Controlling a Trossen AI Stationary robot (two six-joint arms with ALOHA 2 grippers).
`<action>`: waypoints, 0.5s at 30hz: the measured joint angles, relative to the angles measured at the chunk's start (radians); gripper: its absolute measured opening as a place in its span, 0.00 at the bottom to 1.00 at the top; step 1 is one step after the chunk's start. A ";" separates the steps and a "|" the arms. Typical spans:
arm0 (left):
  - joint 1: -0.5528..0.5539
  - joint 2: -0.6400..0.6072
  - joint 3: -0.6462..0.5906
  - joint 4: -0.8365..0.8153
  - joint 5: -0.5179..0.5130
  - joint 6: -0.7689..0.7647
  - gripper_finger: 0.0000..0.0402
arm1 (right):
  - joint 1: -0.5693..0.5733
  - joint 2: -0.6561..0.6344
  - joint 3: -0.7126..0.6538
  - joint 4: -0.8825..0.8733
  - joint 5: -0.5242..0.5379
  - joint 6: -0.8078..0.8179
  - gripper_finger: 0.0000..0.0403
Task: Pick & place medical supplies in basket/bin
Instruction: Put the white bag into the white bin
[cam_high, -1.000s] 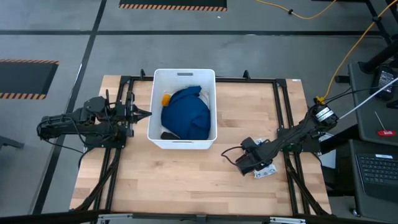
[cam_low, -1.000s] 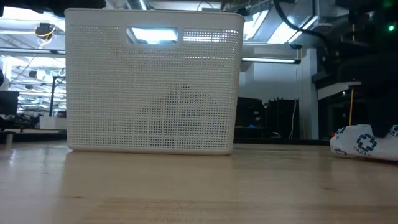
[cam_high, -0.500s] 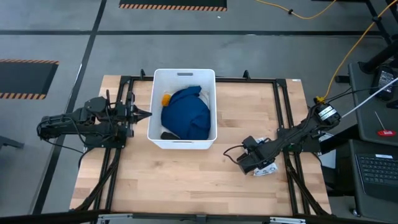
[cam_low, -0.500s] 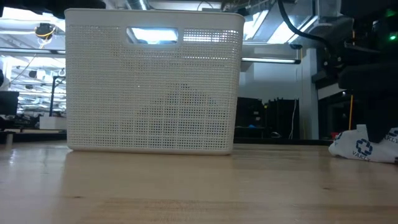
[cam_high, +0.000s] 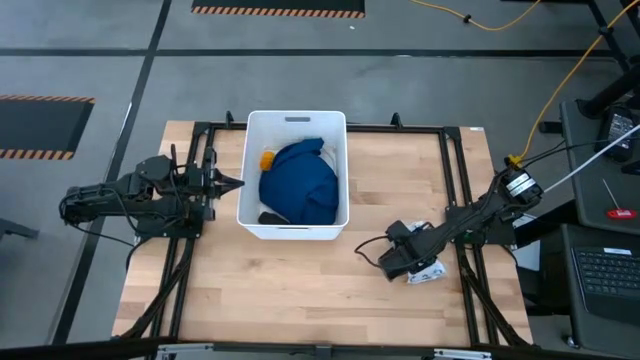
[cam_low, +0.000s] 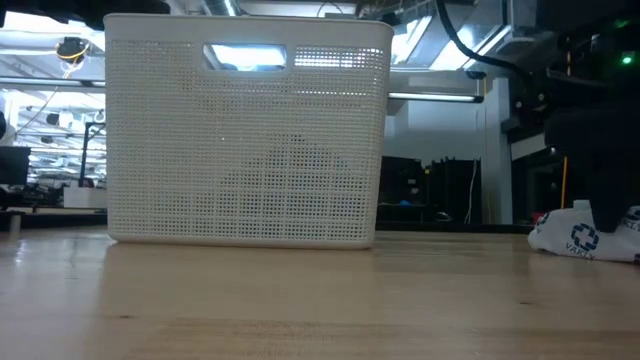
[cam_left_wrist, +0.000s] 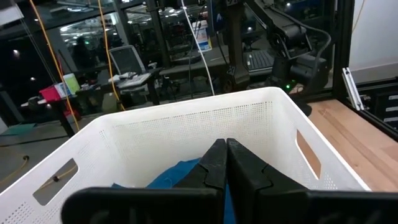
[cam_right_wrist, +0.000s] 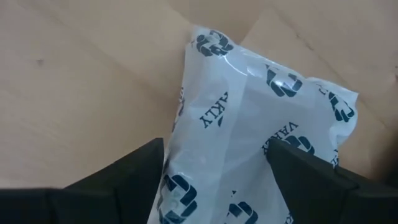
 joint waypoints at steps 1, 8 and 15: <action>0.000 0.000 0.000 0.000 0.000 0.000 0.01 | 0.000 0.012 0.001 -0.002 0.000 -0.001 0.72; 0.000 0.000 0.000 -0.001 0.000 0.000 0.01 | 0.001 0.069 0.043 -0.040 0.000 0.000 0.60; 0.000 0.000 0.000 0.000 0.000 0.000 0.00 | 0.000 0.087 0.092 -0.066 -0.003 0.007 0.32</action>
